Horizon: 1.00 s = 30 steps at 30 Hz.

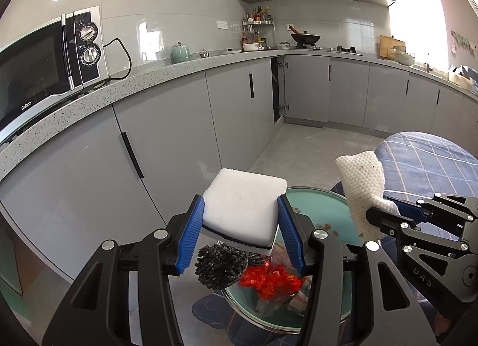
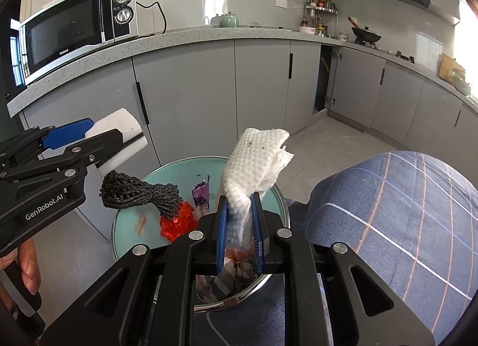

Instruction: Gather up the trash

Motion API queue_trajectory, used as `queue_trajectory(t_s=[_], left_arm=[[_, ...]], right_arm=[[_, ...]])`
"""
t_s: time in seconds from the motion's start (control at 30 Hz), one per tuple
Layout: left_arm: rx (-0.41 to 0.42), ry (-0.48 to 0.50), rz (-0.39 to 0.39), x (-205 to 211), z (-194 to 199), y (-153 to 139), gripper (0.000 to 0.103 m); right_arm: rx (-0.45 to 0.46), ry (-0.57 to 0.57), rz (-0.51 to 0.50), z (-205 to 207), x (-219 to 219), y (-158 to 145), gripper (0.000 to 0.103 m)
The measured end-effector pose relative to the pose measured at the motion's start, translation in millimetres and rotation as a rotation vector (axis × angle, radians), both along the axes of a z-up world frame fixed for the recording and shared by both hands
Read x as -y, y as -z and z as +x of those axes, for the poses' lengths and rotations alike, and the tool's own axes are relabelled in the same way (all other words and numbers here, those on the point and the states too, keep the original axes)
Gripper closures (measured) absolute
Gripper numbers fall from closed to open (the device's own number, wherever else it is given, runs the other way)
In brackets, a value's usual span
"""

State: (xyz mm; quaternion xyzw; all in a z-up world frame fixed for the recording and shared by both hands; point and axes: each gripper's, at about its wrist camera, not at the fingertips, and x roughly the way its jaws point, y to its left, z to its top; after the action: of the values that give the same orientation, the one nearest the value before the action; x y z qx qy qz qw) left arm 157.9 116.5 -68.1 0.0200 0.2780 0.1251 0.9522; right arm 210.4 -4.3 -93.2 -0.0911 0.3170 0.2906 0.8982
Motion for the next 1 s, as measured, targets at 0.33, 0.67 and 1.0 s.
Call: queue_trajectory(t_s=[0.33, 0.67, 1.0], left_arm=[[0.01, -0.023, -0.008, -5, -2, 0, 0.042], [0.064, -0.073, -0.005, -6, -12, -8, 0.006], [0.106, -0.056, -0.009, 11, -32, -14, 0.006]], right_arm=[[0.008, 0.01, 0.01, 2, 5, 1, 0.067], [0.037, 0.098, 0.08, -12, 40, -11, 0.029], [0.111, 0.154, 0.127, -45, 75, -30, 0.022]])
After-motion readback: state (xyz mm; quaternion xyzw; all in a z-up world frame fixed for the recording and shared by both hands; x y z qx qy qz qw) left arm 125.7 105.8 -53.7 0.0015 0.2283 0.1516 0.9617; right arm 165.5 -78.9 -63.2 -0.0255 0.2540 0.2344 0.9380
